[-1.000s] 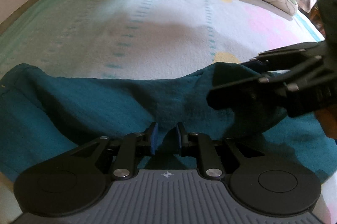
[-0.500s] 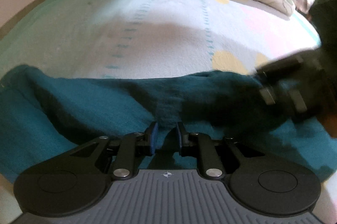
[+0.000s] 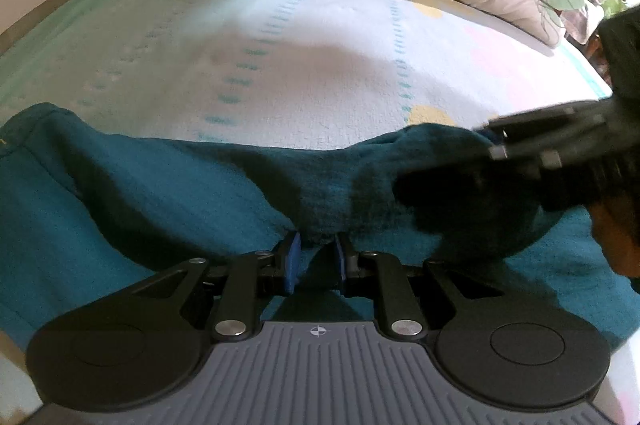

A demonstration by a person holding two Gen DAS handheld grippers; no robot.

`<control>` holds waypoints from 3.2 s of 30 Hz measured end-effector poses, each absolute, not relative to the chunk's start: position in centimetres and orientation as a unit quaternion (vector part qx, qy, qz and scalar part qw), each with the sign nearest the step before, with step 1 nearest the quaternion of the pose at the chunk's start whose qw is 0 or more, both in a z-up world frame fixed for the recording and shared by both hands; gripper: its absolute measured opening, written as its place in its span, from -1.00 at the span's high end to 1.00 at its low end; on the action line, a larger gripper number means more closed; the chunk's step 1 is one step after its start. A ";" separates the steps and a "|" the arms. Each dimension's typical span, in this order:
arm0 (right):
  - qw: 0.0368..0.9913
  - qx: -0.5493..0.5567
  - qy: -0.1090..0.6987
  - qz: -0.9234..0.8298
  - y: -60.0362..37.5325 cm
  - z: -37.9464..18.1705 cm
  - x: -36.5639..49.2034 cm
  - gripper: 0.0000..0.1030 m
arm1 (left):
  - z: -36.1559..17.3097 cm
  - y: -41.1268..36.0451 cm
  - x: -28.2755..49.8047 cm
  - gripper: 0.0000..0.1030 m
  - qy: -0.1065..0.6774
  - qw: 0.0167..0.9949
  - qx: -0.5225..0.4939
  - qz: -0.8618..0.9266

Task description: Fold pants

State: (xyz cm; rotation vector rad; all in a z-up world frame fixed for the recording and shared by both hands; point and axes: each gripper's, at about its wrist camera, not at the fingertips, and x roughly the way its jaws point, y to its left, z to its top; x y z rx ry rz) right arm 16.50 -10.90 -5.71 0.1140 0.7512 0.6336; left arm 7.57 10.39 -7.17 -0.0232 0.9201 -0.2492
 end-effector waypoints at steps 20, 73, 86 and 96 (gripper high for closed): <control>0.850 0.105 0.416 0.307 -13.2 -7.3 17.5 -0.17 | -6.1 12.3 5.0 0.63 0.448 0.889 -0.046 -0.081; 0.824 -0.088 0.512 0.225 -14.6 -7.4 3.9 0.45 | -6.1 12.0 4.5 0.64 0.518 0.853 -0.032 -0.044; 0.914 -0.018 0.364 0.177 -14.9 -2.7 9.5 0.45 | -3.4 6.8 11.4 0.64 0.469 0.878 -0.053 -0.082; 0.929 -0.024 0.368 0.038 -17.4 -6.5 14.8 0.64 | -7.1 11.0 13.1 0.65 0.497 0.863 -0.088 -0.025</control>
